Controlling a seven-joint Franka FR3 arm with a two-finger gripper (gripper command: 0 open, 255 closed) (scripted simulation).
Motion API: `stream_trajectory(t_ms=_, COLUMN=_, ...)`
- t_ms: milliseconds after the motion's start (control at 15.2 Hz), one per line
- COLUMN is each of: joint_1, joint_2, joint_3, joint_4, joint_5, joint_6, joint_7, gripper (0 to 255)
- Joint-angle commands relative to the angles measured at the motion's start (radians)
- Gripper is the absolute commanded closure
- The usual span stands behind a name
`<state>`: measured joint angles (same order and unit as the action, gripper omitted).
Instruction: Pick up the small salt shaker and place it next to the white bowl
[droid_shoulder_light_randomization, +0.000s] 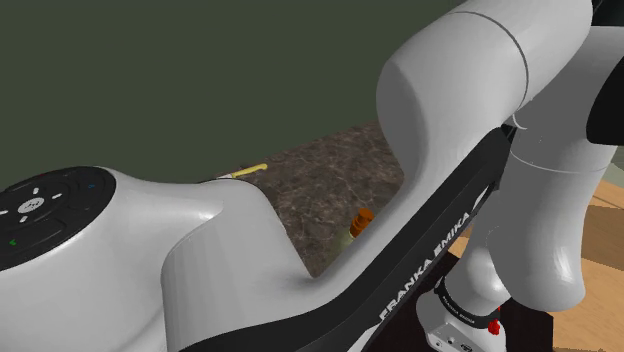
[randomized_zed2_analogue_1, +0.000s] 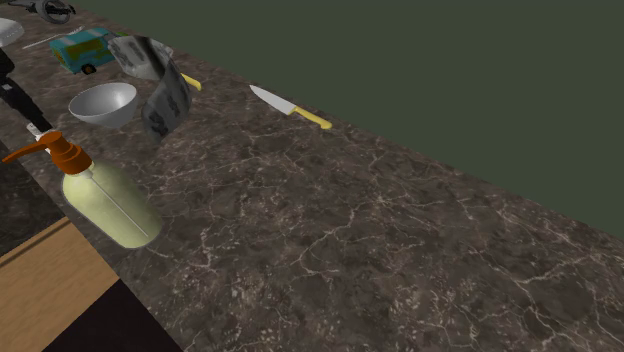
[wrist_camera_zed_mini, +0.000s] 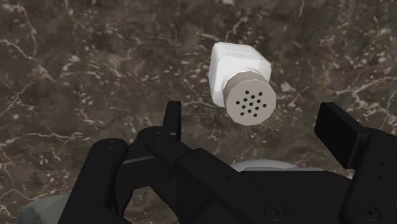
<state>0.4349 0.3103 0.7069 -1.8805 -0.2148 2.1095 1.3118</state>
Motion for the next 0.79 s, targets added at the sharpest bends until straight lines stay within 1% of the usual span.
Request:
stream_trajectory(t_ms=0, joint_1=0.0, joint_2=0.0, joint_3=0.0, joint_4=0.0, joint_5=0.0, joint_6=0.0, joint_7=0.0, gripper=0)
stream_trajectory(t_ms=264, joint_1=-0.015, joint_2=-0.053, joint_3=0.018, joint_4=0.07, joint_5=0.045, joint_6=-0.11, joint_7=-0.03, gripper=0)
stream_trajectory(t_ms=726, joint_1=-0.015, joint_2=-0.053, joint_3=0.018, joint_4=0.07, joint_5=0.045, joint_6=-0.11, joint_7=-0.03, gripper=0)
